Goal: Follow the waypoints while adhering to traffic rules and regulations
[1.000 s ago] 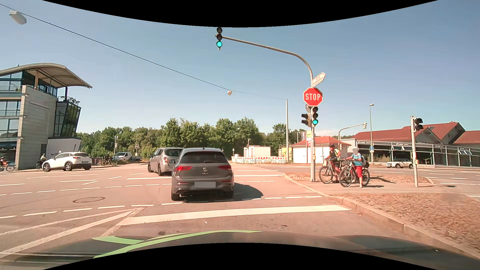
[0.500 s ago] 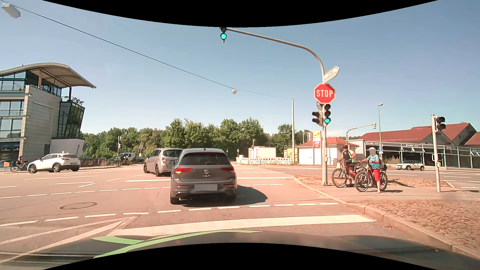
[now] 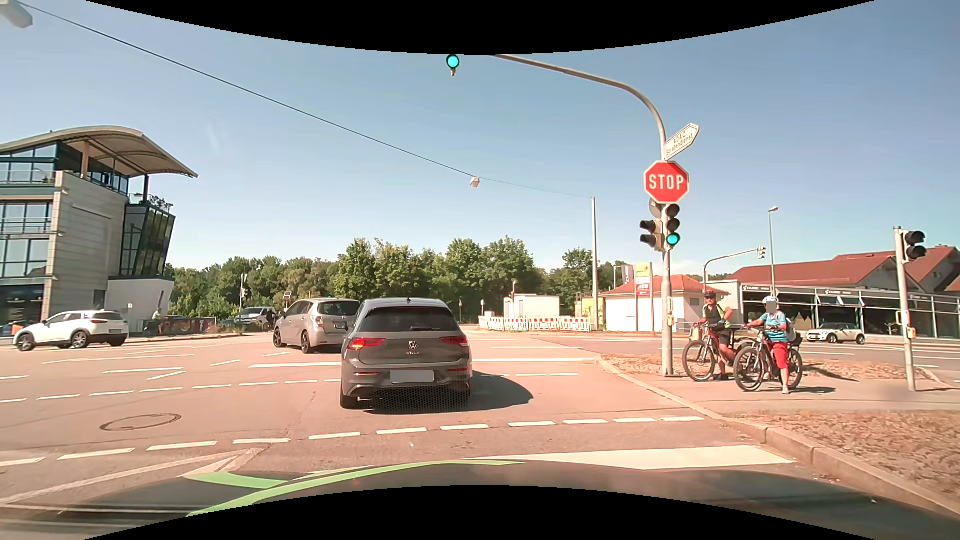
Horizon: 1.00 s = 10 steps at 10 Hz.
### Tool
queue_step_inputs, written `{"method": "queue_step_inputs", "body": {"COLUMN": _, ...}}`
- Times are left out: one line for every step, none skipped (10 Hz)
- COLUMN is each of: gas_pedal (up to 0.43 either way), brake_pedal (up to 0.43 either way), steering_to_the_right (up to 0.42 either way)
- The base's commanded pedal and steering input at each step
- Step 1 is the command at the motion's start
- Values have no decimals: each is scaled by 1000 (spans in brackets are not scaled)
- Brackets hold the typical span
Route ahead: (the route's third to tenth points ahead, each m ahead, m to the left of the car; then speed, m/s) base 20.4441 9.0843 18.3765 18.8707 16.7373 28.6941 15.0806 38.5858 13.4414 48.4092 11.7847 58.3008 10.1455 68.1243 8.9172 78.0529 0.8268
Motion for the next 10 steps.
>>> {"method": "queue_step_inputs", "body": {"gas_pedal": 0, "brake_pedal": 0, "steering_to_the_right": -120}}
{"method": "queue_step_inputs", "body": {"gas_pedal": 67, "brake_pedal": 0, "steering_to_the_right": -120}}
{"method": "queue_step_inputs", "body": {"gas_pedal": 110, "brake_pedal": 0, "steering_to_the_right": -121}}
{"method": "queue_step_inputs", "body": {"gas_pedal": 150, "brake_pedal": 0, "steering_to_the_right": -122}}
{"method": "queue_step_inputs", "body": {"gas_pedal": 169, "brake_pedal": 0, "steering_to_the_right": -124}}
{"method": "queue_step_inputs", "body": {"gas_pedal": 189, "brake_pedal": 0, "steering_to_the_right": -125}}
{"method": "queue_step_inputs", "body": {"gas_pedal": 189, "brake_pedal": 0, "steering_to_the_right": -127}}
{"method": "queue_step_inputs", "body": {"gas_pedal": 197, "brake_pedal": 0, "steering_to_the_right": -127}}
{"method": "queue_step_inputs", "body": {"gas_pedal": 197, "brake_pedal": 0, "steering_to_the_right": -130}}
{"method": "queue_step_inputs", "body": {"gas_pedal": 197, "brake_pedal": 0, "steering_to_the_right": -134}}
